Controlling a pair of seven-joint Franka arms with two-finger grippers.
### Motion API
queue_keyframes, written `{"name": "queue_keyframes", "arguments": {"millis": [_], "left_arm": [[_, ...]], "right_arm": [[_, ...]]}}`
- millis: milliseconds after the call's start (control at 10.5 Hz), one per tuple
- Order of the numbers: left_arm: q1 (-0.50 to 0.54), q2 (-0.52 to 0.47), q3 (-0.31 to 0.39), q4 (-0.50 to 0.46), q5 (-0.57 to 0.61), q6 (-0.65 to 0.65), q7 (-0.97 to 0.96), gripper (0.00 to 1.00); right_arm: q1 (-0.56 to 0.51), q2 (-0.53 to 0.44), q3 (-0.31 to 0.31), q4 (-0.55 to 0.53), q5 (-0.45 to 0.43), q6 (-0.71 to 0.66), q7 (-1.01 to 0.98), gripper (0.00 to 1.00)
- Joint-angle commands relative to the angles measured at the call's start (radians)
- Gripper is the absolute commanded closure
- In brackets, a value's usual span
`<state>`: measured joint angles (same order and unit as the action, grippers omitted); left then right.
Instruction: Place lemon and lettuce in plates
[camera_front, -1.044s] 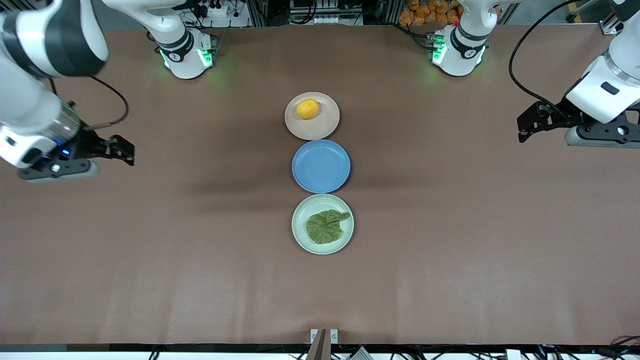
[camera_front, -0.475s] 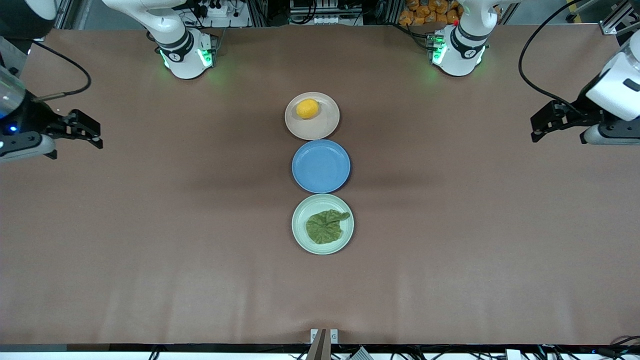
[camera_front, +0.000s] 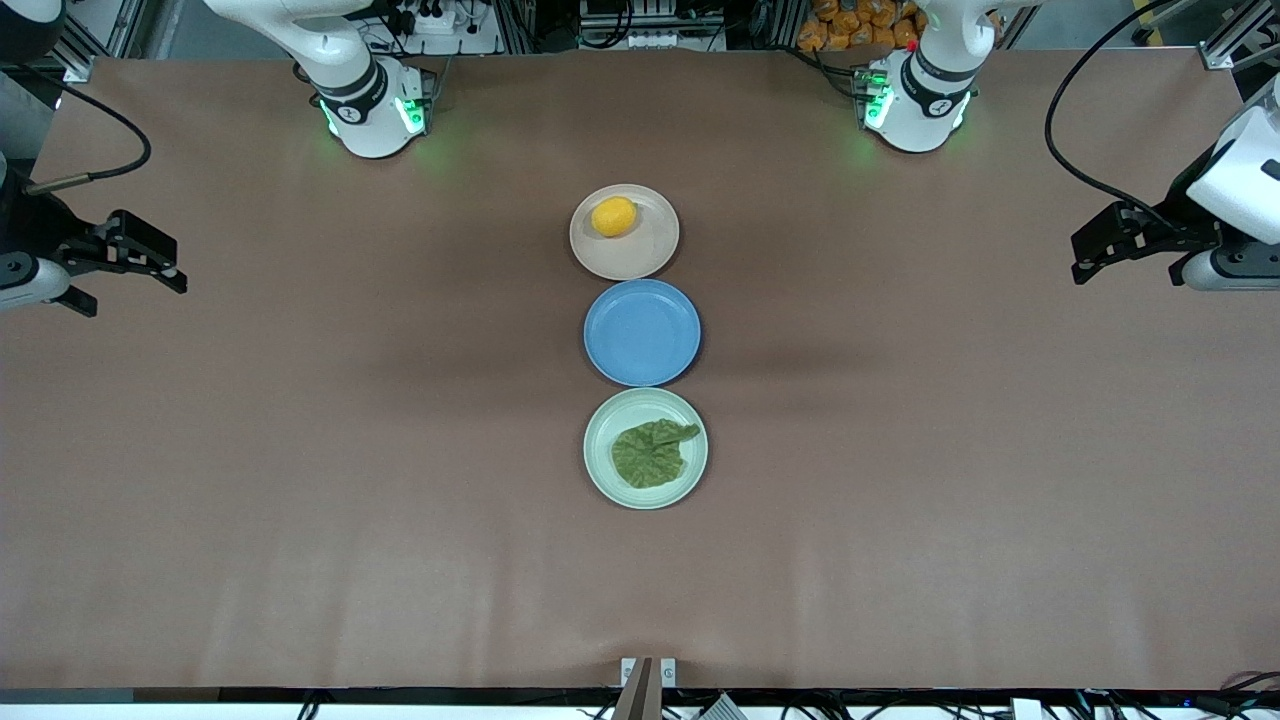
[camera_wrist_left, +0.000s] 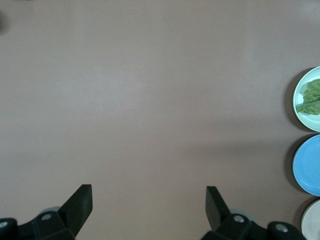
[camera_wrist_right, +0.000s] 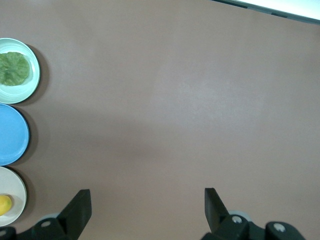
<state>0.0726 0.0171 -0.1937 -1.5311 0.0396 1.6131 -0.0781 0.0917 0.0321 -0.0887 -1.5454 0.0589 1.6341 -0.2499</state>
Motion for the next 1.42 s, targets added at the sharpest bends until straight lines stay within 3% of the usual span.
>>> {"name": "queue_keyframes", "arguments": {"millis": [0, 1329], "left_arm": [[0.003, -0.009, 0.002, 0.006, -0.007, -0.028, 0.003, 0.00], [0.001, -0.006, -0.001, 0.008, -0.012, -0.044, 0.001, 0.00]], "right_arm": [[-0.001, 0.014, -0.017, 0.025, 0.002, -0.014, -0.019, 0.00], [-0.029, 0.015, -0.016, 0.021, -0.040, -0.019, -0.011, 0.00]]}}
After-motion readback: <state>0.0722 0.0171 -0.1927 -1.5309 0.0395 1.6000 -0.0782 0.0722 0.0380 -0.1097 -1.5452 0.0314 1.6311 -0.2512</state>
